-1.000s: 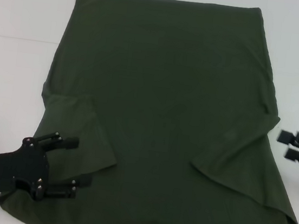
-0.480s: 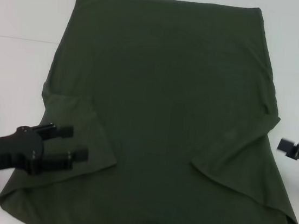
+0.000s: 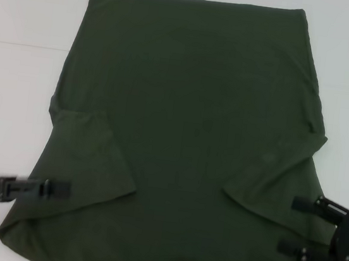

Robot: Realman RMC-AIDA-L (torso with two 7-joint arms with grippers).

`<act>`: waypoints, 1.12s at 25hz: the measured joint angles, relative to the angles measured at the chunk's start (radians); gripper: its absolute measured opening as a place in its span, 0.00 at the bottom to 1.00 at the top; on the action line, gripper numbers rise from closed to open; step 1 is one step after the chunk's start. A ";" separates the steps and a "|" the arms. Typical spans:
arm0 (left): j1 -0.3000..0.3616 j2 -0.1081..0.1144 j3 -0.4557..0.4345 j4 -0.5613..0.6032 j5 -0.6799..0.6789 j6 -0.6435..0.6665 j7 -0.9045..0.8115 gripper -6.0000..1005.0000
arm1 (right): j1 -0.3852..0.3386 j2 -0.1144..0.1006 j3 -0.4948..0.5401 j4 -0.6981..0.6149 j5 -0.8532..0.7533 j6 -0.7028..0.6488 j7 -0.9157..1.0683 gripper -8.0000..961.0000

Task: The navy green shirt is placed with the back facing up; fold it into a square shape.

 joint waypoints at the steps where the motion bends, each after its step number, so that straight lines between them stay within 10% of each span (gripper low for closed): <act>1: -0.003 0.004 -0.004 0.020 0.045 -0.001 -0.058 0.89 | -0.007 0.007 -0.002 0.000 0.000 0.003 -0.038 0.96; 12: -0.086 0.046 -0.053 0.056 0.432 -0.096 -0.380 0.88 | -0.007 0.025 -0.007 0.010 -0.041 0.035 -0.125 0.96; 28: -0.110 0.057 -0.046 -0.005 0.492 -0.185 -0.437 0.86 | -0.007 0.028 -0.006 0.005 -0.047 0.035 -0.124 0.96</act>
